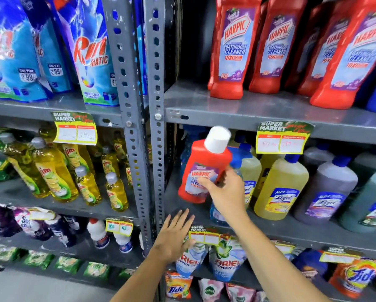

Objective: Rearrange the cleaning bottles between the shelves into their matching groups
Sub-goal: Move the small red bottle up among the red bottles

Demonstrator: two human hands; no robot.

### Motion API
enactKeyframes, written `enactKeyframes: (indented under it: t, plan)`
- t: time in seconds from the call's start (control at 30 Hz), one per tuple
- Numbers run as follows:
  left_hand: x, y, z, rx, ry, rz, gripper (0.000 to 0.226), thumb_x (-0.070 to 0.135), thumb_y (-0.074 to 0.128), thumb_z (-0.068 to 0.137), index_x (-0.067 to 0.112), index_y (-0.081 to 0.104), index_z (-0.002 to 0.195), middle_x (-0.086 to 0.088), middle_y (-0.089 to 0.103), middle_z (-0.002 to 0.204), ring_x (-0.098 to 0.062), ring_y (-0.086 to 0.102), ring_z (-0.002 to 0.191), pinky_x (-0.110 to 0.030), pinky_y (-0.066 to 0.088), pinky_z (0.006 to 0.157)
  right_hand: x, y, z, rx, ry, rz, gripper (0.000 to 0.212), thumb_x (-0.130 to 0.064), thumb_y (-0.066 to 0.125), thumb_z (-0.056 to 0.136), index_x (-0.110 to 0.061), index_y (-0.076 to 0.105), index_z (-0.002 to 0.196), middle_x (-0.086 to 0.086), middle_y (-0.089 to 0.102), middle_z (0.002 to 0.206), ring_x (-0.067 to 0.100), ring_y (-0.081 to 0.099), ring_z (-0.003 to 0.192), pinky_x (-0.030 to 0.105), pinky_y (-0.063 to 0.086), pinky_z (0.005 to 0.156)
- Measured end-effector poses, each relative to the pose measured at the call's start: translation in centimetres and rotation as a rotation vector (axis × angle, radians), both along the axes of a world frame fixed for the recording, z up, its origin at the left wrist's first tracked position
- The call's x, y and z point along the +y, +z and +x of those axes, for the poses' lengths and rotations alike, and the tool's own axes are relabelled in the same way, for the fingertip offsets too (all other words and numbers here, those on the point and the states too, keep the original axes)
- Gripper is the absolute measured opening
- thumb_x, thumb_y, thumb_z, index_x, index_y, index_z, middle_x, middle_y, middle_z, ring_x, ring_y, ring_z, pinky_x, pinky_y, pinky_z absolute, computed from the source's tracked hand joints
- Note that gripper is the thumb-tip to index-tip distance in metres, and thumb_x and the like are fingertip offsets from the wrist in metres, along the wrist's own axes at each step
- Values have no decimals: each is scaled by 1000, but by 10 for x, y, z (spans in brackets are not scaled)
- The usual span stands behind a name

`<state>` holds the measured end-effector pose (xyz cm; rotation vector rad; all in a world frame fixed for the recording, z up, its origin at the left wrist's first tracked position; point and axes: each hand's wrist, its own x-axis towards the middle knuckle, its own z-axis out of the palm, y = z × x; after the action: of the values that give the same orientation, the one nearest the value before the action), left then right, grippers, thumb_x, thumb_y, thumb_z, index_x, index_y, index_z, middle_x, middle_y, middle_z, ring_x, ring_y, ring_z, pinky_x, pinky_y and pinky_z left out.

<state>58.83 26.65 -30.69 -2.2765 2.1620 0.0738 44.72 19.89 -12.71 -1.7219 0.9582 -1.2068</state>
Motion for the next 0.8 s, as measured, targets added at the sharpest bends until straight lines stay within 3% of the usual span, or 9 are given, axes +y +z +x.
enactKeyframes:
  t: [0.07, 0.2, 0.27, 0.33, 0.47, 0.53, 0.63, 0.7, 0.8]
  plan:
    - [-6, 31, -6, 31, 6, -93, 69, 53, 26, 100, 23, -7, 152, -2, -8, 163, -16, -19, 144, -46, -9, 118, 12, 39, -27, -110, 6, -95, 32, -13, 83, 71, -25, 66, 96, -13, 72, 90, -1, 68, 80, 15, 52, 73]
    - [-21, 132, -20, 140, -223, -670, 58, 39, 40, 100, 13, 24, 150, -11, 21, 159, -25, 10, 148, -48, 14, 119, 19, 129, -82, -273, 13, -279, 23, -18, 77, 76, -20, 68, 97, -17, 75, 87, -1, 69, 81, 17, 54, 70]
    - [-28, 190, -23, 170, -304, -939, 54, 31, 49, 98, 9, 34, 145, -14, 29, 156, -27, 18, 146, -44, 15, 118, 13, 170, -102, -319, -1, -383, 20, -17, 74, 80, -23, 65, 96, -23, 74, 86, -3, 67, 82, 19, 54, 72]
    - [-35, 239, -23, 107, -298, -1084, 52, 28, 50, 97, 7, 38, 143, -15, 34, 153, -29, 24, 144, -43, 16, 118, 1, 201, -113, -344, -26, -478, 19, -15, 73, 81, -25, 63, 94, -24, 73, 84, -2, 66, 82, 21, 52, 78]
    - [-51, 295, -22, -32, -148, -903, 55, 40, 42, 99, 12, 37, 146, -8, 36, 153, -24, 26, 144, -48, 14, 117, -49, 232, -112, -278, -70, -485, 24, -8, 72, 80, -19, 60, 97, 0, 71, 100, -1, 67, 84, 23, 53, 82]
    - [-56, 300, -21, -51, -111, -843, 51, 44, 43, 99, 13, 46, 140, -7, 48, 145, -23, 36, 138, -47, 19, 114, -76, 236, -107, -187, -67, -440, 27, -5, 72, 82, -5, 62, 107, 11, 68, 109, 2, 67, 85, 25, 54, 84]
    - [-58, 300, -20, -19, -120, -900, 43, 40, 49, 98, 11, 58, 129, -10, 61, 132, -25, 52, 124, -44, 34, 103, -105, 239, -98, -90, -84, -406, 39, -11, 74, 82, 1, 60, 117, 13, 69, 113, 9, 68, 91, 30, 56, 86]
    - [-59, 298, -21, -12, -105, -918, 40, 38, 51, 97, 12, 60, 127, -9, 63, 130, -25, 55, 122, -44, 35, 100, -114, 242, -93, -28, -101, -384, 41, -16, 74, 83, -3, 60, 120, 11, 69, 115, 19, 67, 102, 39, 54, 93]
    - [-60, 297, -22, 10, -81, -925, 38, 38, 52, 97, 15, 61, 125, -7, 64, 129, -22, 55, 121, -40, 34, 100, -119, 239, -92, -12, -114, -343, 43, -19, 74, 83, -8, 58, 122, 6, 68, 116, 19, 66, 106, 43, 52, 96]
